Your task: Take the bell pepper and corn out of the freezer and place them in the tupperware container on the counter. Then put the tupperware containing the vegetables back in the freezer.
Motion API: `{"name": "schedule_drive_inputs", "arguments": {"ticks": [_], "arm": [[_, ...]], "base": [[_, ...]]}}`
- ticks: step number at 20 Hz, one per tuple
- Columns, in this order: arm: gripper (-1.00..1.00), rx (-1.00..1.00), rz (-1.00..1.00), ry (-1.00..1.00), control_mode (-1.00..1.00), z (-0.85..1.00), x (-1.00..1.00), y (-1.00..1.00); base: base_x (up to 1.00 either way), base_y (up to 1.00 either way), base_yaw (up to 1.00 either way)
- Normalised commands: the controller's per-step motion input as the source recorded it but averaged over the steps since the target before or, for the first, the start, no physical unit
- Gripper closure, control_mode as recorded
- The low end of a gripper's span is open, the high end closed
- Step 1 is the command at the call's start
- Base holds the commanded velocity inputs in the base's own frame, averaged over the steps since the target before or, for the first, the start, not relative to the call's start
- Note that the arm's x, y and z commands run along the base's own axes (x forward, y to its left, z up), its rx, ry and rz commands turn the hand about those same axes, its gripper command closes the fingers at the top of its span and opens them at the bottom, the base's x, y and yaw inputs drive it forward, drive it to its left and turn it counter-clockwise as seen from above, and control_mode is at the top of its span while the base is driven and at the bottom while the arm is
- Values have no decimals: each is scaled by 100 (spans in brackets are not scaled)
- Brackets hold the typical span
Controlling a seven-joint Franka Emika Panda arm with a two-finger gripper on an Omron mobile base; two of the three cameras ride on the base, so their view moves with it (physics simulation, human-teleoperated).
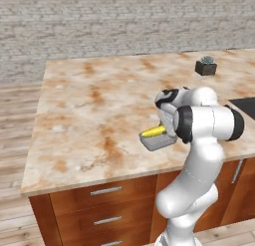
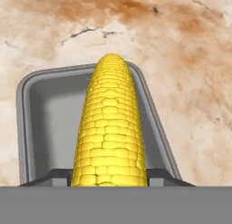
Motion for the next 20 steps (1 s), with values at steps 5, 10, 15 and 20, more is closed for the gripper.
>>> {"name": "schedule_drive_inputs", "arguments": {"ticks": [5, 10, 15, 20], "arm": [[100, -6, 7, 0, -100, -51, 39, -4], [-100, -6, 9, -3, -100, -38, 2, -6], [-100, -1, 8, -12, -100, 0, -10, -4], [-100, 0, 3, -17, -100, 30, -30, -10]], "base": [[0, 0, 0], [0, 0, 0], [0, 0, 0], [0, 0, 0]]}}
